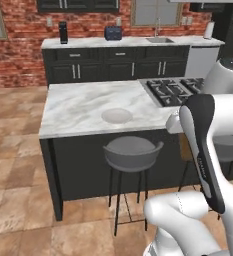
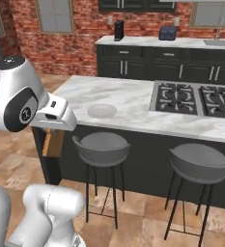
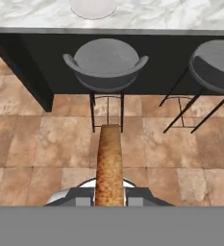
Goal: Start the toaster. Once the lever pops up, take the bread to the plate on the dining counter.
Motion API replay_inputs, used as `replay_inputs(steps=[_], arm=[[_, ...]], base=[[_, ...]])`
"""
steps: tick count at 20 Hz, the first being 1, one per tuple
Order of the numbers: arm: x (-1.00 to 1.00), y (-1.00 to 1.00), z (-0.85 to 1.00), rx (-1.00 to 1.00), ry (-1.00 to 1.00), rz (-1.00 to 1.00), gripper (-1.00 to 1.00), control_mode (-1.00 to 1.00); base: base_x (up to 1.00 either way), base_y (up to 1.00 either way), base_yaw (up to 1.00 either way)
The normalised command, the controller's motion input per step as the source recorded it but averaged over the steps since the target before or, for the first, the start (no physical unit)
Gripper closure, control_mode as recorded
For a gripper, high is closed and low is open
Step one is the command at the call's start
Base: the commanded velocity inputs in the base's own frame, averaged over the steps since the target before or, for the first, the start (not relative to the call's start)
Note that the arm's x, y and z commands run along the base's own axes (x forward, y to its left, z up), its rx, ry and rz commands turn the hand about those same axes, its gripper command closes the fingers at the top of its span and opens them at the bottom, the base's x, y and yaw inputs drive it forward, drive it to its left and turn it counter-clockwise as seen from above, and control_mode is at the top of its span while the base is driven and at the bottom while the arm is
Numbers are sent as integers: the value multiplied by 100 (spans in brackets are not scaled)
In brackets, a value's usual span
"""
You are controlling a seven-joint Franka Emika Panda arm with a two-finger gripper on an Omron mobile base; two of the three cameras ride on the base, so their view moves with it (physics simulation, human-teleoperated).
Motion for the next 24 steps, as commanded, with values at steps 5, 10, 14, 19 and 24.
replay_inputs(steps=[5, 10, 14, 19, 24], arm=[[0, 0, 0, 0, 0, 0, 100, 100], [0, 0, 0, 0, 0, 0, 100, 100], [0, 0, 0, 0, 0, 0, 100, 100], [0, 0, 0, 0, 0, 0, 100, 100], [0, 0, 0, 0, 0, 0, 100, 100]], base=[[28, -32, -1], [33, 16, -10], [27, 56, -12], [50, 60, -5], [59, 30, 3]])
